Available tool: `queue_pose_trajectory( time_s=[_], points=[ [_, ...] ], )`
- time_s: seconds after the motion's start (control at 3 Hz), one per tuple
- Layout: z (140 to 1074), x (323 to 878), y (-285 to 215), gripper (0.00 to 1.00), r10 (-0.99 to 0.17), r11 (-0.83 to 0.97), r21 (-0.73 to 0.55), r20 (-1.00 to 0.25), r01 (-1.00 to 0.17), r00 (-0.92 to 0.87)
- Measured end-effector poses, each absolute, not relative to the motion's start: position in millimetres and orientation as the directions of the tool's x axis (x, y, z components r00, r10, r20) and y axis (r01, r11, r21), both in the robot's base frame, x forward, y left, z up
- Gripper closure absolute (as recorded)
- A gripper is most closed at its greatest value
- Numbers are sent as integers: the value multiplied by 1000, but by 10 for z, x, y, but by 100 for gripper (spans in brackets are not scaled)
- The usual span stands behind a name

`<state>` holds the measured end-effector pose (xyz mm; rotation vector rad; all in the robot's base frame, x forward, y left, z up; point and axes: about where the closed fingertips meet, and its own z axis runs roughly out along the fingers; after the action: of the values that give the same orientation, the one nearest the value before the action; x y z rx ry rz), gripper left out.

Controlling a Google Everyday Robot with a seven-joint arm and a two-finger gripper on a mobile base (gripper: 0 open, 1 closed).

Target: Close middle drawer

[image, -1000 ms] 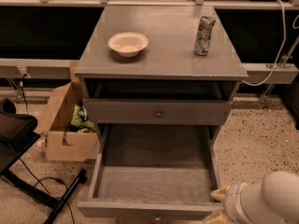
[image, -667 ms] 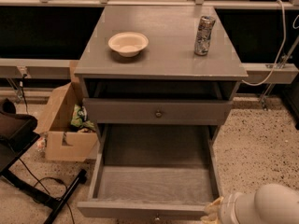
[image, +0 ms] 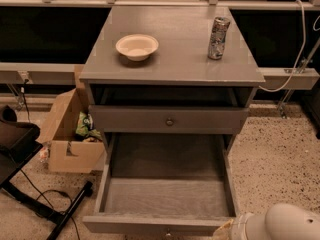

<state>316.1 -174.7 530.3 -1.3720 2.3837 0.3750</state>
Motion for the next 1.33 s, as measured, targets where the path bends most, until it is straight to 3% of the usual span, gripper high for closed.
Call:
queue_pose_trajectory(
  time_s=[0.33, 0.67, 1.33],
  points=[
    [5264, 3136, -1716, 100, -774, 485, 56, -438, -873, -458],
    [4626, 2998, -1501, 100, -764, 465, 154, -428, -872, -483],
    [3422, 3139, -1096, 100, -769, 392, 212, -459, -895, -445]
  ],
)
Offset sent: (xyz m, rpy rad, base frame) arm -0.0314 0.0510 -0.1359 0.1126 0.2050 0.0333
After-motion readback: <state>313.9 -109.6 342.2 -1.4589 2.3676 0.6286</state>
